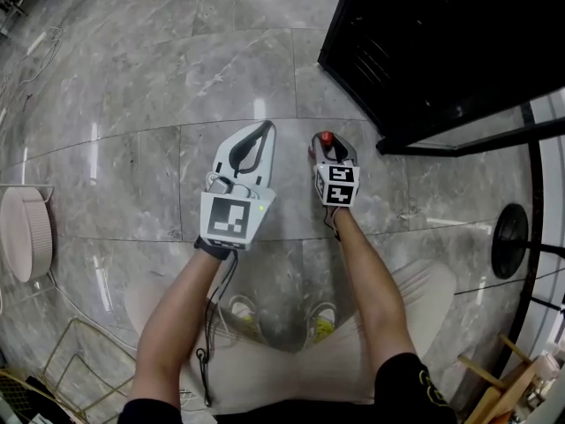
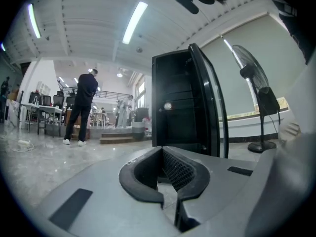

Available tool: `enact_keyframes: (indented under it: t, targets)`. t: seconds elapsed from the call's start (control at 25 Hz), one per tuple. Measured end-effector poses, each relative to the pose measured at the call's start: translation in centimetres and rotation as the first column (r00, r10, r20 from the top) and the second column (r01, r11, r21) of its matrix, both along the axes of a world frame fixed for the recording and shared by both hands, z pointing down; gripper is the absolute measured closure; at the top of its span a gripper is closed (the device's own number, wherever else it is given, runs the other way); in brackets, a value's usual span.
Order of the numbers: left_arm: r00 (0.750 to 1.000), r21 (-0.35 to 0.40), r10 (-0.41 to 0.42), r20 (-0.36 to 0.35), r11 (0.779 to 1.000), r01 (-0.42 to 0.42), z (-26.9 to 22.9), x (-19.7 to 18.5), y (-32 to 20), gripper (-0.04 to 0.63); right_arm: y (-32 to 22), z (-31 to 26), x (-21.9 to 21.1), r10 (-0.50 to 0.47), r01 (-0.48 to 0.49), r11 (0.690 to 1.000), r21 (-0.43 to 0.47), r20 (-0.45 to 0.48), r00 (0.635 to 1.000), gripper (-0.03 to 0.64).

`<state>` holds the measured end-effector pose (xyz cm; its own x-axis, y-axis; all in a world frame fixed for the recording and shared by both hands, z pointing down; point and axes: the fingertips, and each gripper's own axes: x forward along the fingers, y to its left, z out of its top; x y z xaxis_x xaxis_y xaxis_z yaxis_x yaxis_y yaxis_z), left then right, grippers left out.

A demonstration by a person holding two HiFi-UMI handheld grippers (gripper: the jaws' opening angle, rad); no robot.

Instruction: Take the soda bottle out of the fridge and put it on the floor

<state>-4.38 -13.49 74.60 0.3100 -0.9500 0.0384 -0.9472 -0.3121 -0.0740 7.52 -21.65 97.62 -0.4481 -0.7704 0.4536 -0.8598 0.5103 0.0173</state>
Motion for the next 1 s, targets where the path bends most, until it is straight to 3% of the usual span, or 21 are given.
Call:
enact_keyframes:
  t: [0.72,1.0]
  targets:
    - [0.999,-0.01,-0.003,-0.034,1.0,0.002,0.4,-0.3,-0.4,0.578,0.6,2.6,-0.9,-0.038,0.039,0.999,0.009,-0.025,0.999,0.491]
    - [0.999,-0.054,-0.025,-0.024,0.998,0.024,1.7,-0.8,-0.9,0.578,0.7,2.9,-1.3,-0.053,0.054,0.998,0.034,-0.038,0.998,0.489]
